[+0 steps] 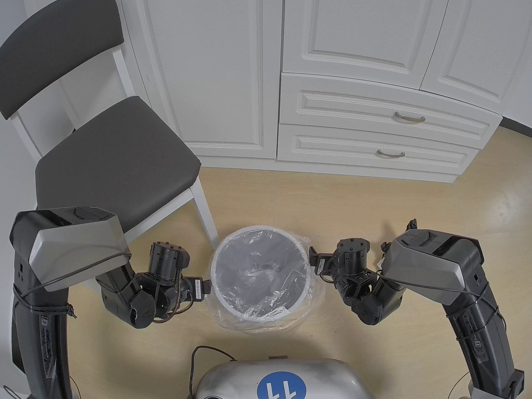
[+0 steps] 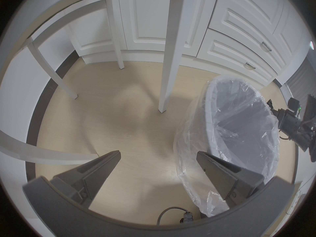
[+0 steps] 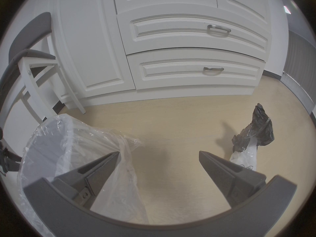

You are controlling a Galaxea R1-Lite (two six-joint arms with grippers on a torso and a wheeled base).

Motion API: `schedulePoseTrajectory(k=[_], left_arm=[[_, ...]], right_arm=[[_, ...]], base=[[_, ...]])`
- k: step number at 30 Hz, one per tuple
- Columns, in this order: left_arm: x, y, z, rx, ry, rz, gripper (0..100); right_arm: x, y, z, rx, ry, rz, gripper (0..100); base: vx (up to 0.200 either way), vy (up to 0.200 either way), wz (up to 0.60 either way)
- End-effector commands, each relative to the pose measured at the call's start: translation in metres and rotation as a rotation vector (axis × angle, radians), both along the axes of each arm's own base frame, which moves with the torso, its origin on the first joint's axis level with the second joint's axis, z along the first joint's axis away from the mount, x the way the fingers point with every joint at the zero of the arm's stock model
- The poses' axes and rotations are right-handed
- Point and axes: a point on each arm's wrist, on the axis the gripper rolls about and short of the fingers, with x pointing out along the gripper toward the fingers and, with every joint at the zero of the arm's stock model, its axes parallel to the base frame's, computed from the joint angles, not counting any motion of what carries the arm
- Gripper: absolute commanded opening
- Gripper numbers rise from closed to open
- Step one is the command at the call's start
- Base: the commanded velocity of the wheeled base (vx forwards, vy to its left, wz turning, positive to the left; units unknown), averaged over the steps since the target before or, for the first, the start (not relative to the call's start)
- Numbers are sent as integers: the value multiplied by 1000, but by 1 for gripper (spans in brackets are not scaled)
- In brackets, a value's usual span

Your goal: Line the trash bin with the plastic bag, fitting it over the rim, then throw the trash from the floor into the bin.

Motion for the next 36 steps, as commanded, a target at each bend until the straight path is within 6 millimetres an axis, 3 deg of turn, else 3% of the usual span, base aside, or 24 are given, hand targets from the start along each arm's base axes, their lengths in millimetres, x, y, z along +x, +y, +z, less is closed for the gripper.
schedulePoseTrajectory(k=[1,3,6,10,14,20,22,28,36], left_arm=[[-5,-2,13,-10,-25,-18,100],[-7,-3,14,-1,-26,-29,100],[-9,-1,13,17,-20,-40,100],[-11,-1,14,27,-18,-48,100],[-10,0,10,29,-8,-48,100],[-6,-1,-8,37,27,-48,100],[-6,-1,-9,38,30,-48,100],[-5,-1,-5,32,18,-47,100],[-7,-2,-2,34,11,-49,100]], right_arm=[[2,7,1,33,-17,7,100],[3,2,8,32,-21,-2,100],[-4,-16,32,16,-6,-18,100],[-12,-22,61,16,-13,-18,100],[-12,-20,58,13,-7,-14,100],[-5,-8,11,-7,45,3,100],[-3,-10,6,-10,51,-3,100],[1,-18,26,7,19,-23,100],[-11,-13,57,24,-16,-11,100]], base=[[0,0,0],[0,0,0],[0,0,0],[0,0,0],[0,0,0],[0,0,0],[0,0,0],[0,0,0],[0,0,0]])
